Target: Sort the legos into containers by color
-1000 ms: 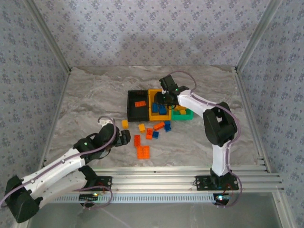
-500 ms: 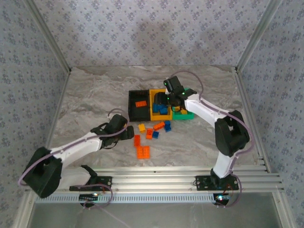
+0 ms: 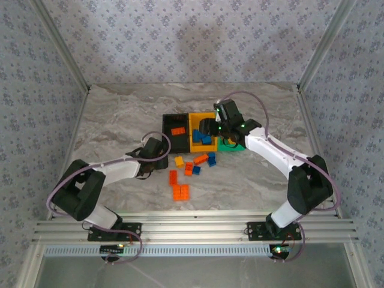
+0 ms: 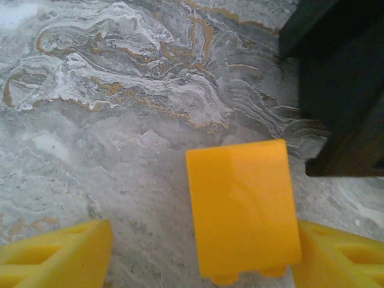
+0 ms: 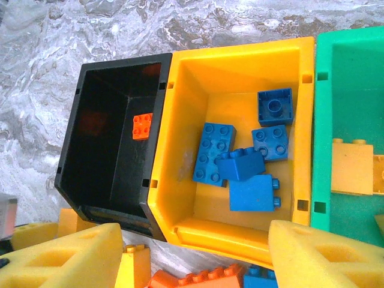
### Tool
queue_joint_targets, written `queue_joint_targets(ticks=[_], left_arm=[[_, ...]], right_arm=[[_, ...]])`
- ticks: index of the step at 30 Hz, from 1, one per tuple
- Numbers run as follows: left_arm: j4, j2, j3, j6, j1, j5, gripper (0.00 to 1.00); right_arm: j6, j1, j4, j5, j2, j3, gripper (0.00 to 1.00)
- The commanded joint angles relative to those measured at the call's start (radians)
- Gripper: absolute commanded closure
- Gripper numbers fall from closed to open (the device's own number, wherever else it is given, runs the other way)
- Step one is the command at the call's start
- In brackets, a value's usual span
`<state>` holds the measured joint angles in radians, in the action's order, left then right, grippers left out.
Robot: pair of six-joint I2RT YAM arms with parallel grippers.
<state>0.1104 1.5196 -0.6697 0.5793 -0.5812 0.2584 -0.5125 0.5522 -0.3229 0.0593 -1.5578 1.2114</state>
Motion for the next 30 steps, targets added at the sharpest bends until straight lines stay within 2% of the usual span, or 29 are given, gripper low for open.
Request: queue_joint_targets(ticks=[1,5,8,13,18,20,23,27,30], left_arm=[[-0.070,0.036,-0.028,-0.036,0.005,0.012,0.32],[-0.095,0.056,-0.034,-0.042,0.006,-0.013,0.51],[-0.079,0.037,-0.028,-0.035,0.003,-0.032,0.60],[0.013,-0.085,0.005,-0.004,-0.023,-0.051,0.66],[0.179,-0.229,-0.061,0.010,-0.167,0.048,0.66],[0.181,-0.239,-0.110,0.013,-0.212,0.036,0.66],[0.141,-0.168,-0.226,0.000,-0.251,-0.015,0.66],[0.077,0.023,-0.436,-0.038,-0.287,-0.114,0.66],[0.080,0.161,-0.625,-0.063,-0.295,-0.179,0.66]], right_arm=[[-0.007,0.007,0.003,-0.019,0.036,-0.007,0.33],[-0.007,0.006,0.000,-0.029,0.052,-0.010,0.33],[-0.010,0.006,-0.002,-0.039,0.064,-0.061,0.33],[-0.030,-0.016,0.000,-0.052,0.097,-0.106,0.33],[-0.066,-0.054,0.000,-0.088,0.159,-0.194,0.33],[-0.084,-0.076,-0.009,-0.107,0.192,-0.237,0.33],[-0.109,-0.110,-0.025,-0.136,0.245,-0.299,0.33],[-0.156,-0.168,-0.068,-0.159,0.284,-0.350,0.33],[-0.157,-0.249,-0.068,-0.146,0.283,-0.365,0.33]])
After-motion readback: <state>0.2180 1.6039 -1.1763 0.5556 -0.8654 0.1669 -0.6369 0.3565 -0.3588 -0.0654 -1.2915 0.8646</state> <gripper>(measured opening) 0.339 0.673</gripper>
